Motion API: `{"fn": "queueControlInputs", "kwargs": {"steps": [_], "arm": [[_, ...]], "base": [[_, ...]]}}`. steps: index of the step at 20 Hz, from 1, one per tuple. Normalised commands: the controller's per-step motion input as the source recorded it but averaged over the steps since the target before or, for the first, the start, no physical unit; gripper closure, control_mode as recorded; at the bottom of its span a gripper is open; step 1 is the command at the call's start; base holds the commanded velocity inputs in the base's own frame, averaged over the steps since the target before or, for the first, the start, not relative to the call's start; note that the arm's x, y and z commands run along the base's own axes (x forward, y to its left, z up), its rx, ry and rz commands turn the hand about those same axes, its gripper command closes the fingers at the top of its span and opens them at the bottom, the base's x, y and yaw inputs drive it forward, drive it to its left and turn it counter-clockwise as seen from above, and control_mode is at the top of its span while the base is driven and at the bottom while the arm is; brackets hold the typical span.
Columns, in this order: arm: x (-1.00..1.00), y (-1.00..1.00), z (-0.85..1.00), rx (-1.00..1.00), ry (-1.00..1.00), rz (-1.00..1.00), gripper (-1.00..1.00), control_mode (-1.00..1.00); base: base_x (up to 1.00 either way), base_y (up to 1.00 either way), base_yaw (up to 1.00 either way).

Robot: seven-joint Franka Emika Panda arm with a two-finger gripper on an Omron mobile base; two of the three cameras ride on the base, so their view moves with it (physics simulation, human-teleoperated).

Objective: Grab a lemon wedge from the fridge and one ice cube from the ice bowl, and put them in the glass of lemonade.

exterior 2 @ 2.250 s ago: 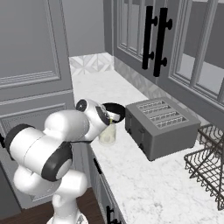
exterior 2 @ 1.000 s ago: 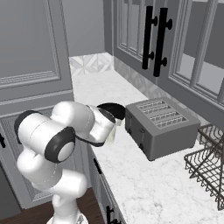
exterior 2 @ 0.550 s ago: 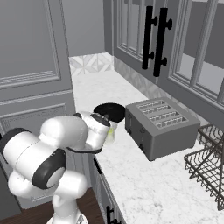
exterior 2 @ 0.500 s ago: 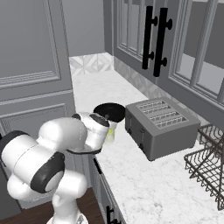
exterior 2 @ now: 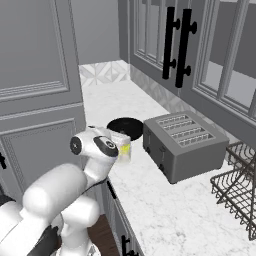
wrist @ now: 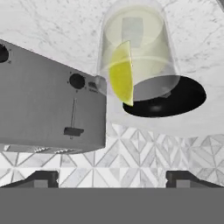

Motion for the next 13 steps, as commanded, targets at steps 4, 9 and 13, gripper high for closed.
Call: {"fn": "queueControlInputs", "kwargs": {"steps": [4,9,13], "arm": [[-0.63,-0.15,1.0,0.04,-0.03,0.0,-1.0,-1.0],[-0.73,-0.01,1.0,0.11,0.03,0.0,-1.0,-1.0],[-0.69,-0.02,1.0,0.16,0.11,0.0,-1.0,-1.0]], "base": [[0.0,0.0,0.0],[0.0,0.0,0.0],[0.0,0.0,0.0]]}}
